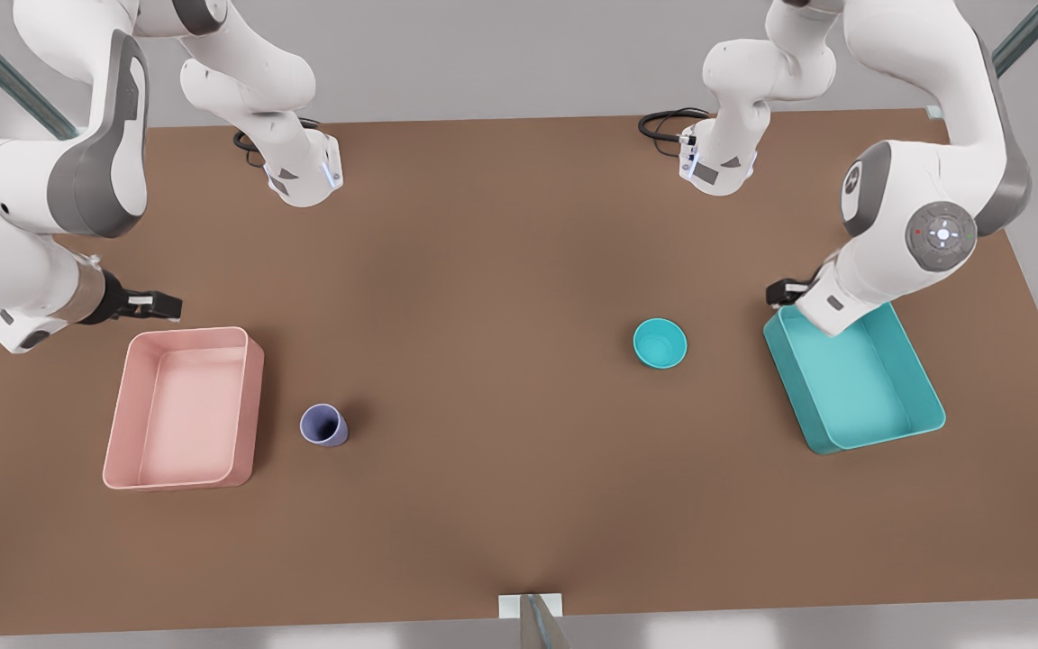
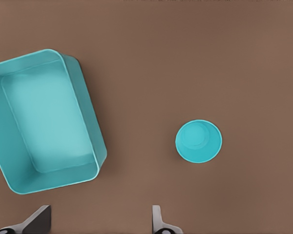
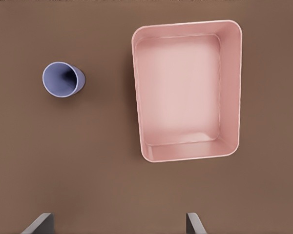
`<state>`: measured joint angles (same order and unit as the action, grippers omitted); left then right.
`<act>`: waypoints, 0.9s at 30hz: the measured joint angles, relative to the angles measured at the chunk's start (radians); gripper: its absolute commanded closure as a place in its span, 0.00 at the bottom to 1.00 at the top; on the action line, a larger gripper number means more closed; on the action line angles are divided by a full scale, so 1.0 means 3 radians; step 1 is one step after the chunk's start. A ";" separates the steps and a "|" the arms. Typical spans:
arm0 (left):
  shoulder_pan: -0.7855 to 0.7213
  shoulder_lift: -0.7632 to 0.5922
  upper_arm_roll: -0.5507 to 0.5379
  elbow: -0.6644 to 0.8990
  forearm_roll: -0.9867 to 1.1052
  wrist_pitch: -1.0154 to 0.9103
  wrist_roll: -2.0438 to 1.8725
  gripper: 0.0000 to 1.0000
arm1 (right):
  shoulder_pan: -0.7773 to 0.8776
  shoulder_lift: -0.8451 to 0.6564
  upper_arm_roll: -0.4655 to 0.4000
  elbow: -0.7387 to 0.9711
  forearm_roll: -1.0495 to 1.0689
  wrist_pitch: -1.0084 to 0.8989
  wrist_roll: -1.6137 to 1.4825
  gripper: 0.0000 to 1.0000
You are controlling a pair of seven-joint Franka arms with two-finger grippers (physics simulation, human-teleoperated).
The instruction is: Put the bowls and cups in different boxes
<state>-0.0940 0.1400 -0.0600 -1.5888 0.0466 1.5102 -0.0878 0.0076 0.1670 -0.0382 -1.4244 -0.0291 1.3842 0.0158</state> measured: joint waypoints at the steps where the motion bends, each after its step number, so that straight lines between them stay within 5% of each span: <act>1: 0.0001 0.0001 -0.0004 0.0011 0.0002 -0.0008 -0.0008 0.00 | 0.0003 0.0027 0.0000 0.0018 -0.0001 0.0012 0.0007 0.00; 5: -0.0030 0.0167 -0.0025 0.0027 0.0006 0.0007 -0.0033 0.00 | 0.0100 0.0526 0.0005 0.0178 0.0028 0.0136 0.0045 0.00; 10: -0.0074 0.1089 -0.0138 -0.0135 -0.0191 0.0529 -0.0056 0.00 | 0.0200 0.1140 0.0009 0.0158 0.0199 0.0847 0.0087 0.00; 18: -0.0084 0.0972 0.0075 -0.1461 -0.0841 0.1574 0.0314 0.00 | 0.0438 0.1340 0.0005 -0.0439 0.0376 0.2065 0.0139 0.00; 27: -0.0208 0.0989 -0.0025 -0.1715 -0.1515 0.2185 0.0855 0.00 | 0.0518 0.1450 0.0005 -0.0703 0.0364 0.2473 0.0177 0.00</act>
<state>-0.1563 0.4366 -0.0674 -2.1032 -0.4077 2.1658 0.1686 0.1629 0.6019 -0.0368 -1.6354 0.0799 2.1262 0.0689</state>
